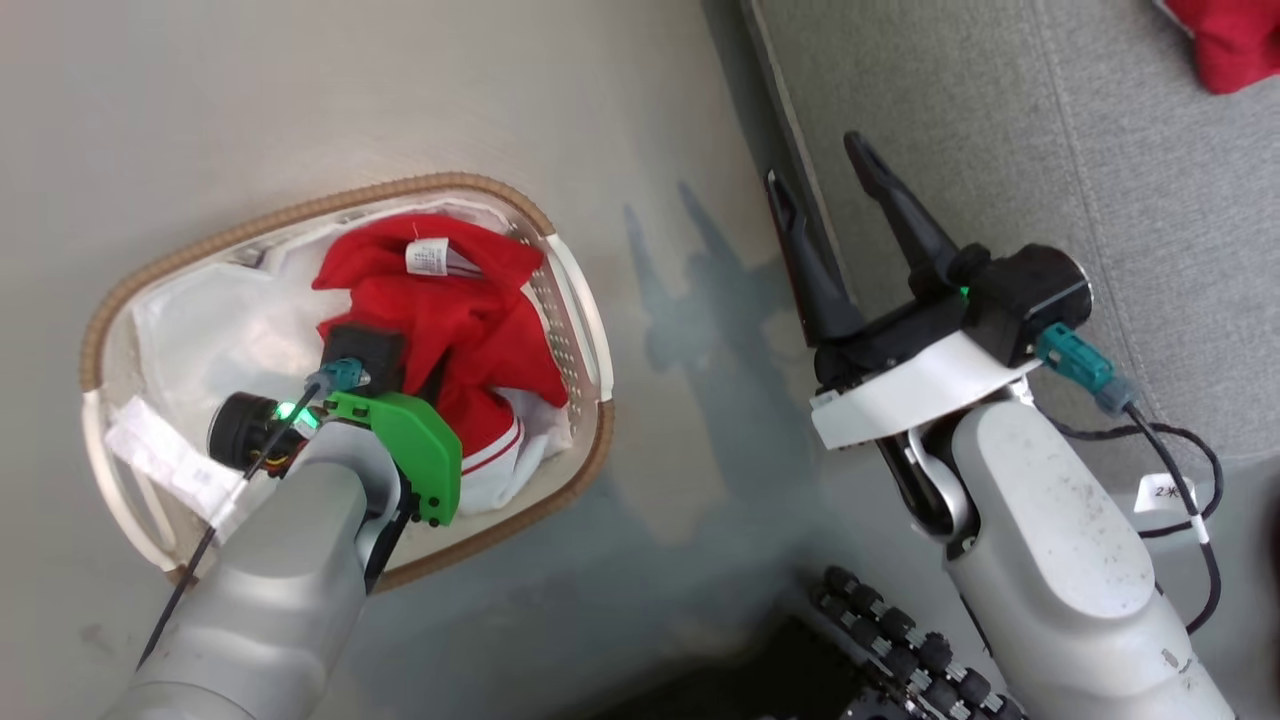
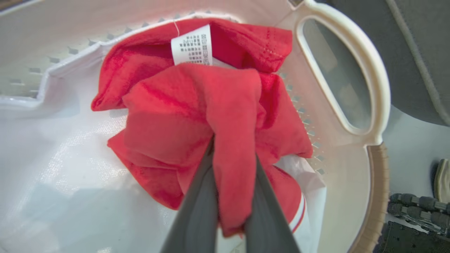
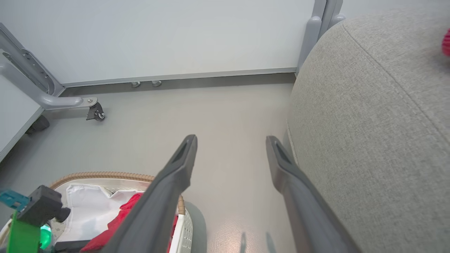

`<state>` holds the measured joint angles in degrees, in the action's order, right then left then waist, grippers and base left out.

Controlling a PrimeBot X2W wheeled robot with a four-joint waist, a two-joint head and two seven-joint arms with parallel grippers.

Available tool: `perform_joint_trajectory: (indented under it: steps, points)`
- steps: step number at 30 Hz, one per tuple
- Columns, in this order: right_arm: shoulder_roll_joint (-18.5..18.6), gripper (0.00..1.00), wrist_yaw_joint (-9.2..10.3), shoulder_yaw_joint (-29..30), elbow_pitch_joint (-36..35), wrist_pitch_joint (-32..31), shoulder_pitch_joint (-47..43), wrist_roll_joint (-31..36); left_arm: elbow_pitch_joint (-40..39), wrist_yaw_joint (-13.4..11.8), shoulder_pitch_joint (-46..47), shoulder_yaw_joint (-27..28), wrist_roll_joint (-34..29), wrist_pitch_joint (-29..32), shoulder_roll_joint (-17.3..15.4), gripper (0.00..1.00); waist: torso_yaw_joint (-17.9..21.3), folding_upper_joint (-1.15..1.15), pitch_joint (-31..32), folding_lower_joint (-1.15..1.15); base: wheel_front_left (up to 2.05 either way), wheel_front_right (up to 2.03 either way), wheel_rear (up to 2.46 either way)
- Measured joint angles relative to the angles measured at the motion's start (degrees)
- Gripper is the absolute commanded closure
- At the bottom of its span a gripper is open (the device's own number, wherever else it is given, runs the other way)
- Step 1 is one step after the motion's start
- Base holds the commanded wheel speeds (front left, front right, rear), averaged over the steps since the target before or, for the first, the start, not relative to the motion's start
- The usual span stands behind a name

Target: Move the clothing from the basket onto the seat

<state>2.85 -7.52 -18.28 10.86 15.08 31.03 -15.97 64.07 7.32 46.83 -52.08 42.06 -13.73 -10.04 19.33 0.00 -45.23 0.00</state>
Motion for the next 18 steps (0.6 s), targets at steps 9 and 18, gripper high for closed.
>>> perform_joint_trajectory:
  steps: [9, 18]
  points:
    - [0.0, 0.0, 0.0, 0.8, 2.3, 0.0, -3.4, 1.0, -4.7, 0.0, -5.3, 3.3, 1.8, -1.3, 0.5, 1.0, -2.1, 0.0, 6.9, 0.0, 0.0, 0.0, 0.0]
    - [-0.1, 0.0, 0.0, 1.6, 5.1, 0.0, -6.9, 2.4, -12.4, 0.0, -12.3, 10.4, -3.9, -1.3, 0.8, 1.0, -5.2, 0.0, 14.5, 0.0, 0.0, 0.0, 0.0]
